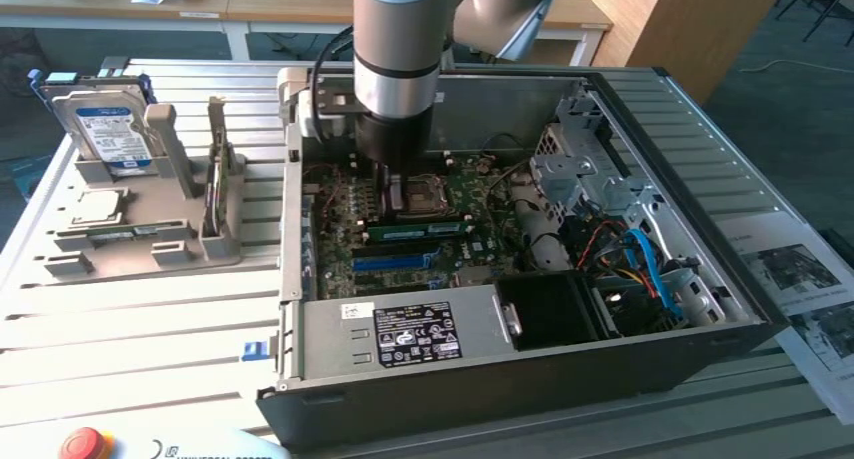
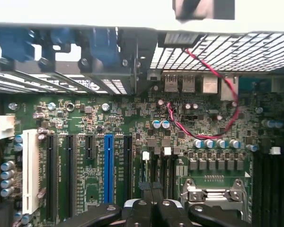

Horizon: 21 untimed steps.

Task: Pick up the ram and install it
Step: 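Press down the ram until it locks into place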

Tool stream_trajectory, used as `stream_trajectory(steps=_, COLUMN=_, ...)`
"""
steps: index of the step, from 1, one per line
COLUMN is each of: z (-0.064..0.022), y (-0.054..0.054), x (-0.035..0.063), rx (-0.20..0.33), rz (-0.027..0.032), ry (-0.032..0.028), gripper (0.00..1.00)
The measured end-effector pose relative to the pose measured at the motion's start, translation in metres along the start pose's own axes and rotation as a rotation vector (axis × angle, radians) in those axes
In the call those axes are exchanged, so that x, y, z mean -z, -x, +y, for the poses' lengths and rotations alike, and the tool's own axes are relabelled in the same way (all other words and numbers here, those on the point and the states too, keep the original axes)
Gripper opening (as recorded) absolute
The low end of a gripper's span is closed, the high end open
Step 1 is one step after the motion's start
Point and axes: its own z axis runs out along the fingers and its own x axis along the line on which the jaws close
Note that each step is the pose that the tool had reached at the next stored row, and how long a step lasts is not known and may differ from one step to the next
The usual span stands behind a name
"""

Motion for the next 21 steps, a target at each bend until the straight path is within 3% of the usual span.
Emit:
stream_trajectory(steps=16, z=-0.0003, y=0.001, x=0.0436, rx=0.0, rz=0.0, ry=0.0, gripper=0.1)
stream_trajectory(steps=21, z=-0.0003, y=0.001, x=0.0455, rx=0.0, rz=0.0, ry=0.0, gripper=0.1)
